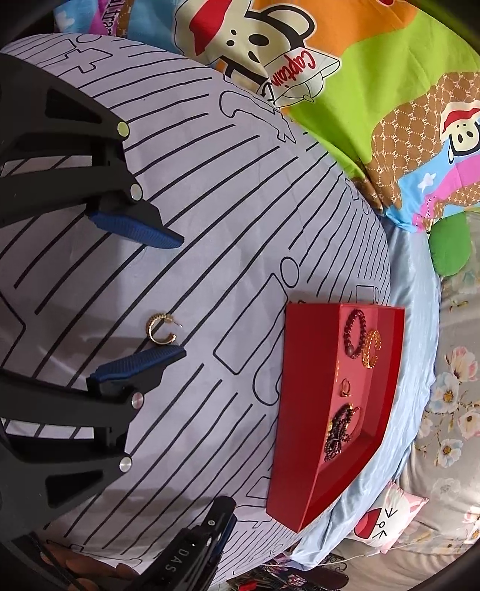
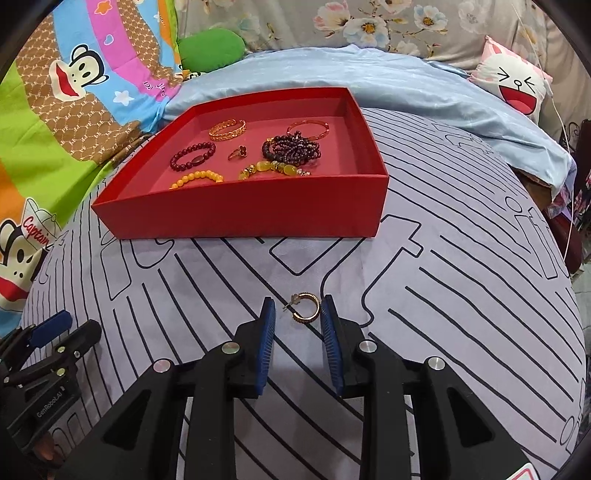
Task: Organize jewelry
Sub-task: 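Grasp a gold hoop earring with the left tool while the right tool grasps the other hoop, then carry both hoop earrings into the red tray and open both tools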
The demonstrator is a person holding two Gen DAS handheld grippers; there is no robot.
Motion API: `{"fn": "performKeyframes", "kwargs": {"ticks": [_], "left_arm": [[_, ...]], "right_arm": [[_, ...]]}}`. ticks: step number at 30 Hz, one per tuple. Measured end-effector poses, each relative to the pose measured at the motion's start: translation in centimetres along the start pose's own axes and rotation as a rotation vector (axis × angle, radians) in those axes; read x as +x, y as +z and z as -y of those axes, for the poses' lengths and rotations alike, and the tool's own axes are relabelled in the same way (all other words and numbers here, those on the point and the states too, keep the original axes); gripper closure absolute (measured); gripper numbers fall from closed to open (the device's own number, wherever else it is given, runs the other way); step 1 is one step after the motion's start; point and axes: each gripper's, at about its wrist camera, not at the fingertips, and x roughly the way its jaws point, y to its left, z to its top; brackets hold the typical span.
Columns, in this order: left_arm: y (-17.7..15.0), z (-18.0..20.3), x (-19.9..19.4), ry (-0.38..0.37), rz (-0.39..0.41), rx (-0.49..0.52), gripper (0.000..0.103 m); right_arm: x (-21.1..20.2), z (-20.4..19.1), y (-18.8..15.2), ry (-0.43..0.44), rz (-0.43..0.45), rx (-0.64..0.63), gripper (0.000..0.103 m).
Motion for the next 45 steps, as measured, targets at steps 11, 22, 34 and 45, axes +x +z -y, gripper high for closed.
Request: {"fn": "performKeyframes", "kwargs": {"ticks": [11, 22, 34, 45], "left_arm": [[-0.5, 1.8, -0.4, -0.019, 0.008, 0.053, 0.062], [-0.7, 2.5, -0.9, -0.053, 0.005, 0.068, 0.087], [1.3, 3.2, -2.7, -0.098, 0.016, 0.054, 0.087], [7.7, 5.1, -3.6, -0.133, 0.086, 0.071, 0.087]], "right_arm": [[-0.2, 0.2, -0.2, 0.006, -0.002, 0.010, 0.087], [-1.6, 0.5, -0.7, 0.028, 0.009, 0.038, 0.088], [-4.7, -0.1, 0.6, 0.069, 0.068, 0.031, 0.088], [-6.9, -0.7, 4.6, 0.084, 0.148, -0.008, 0.087]]}}
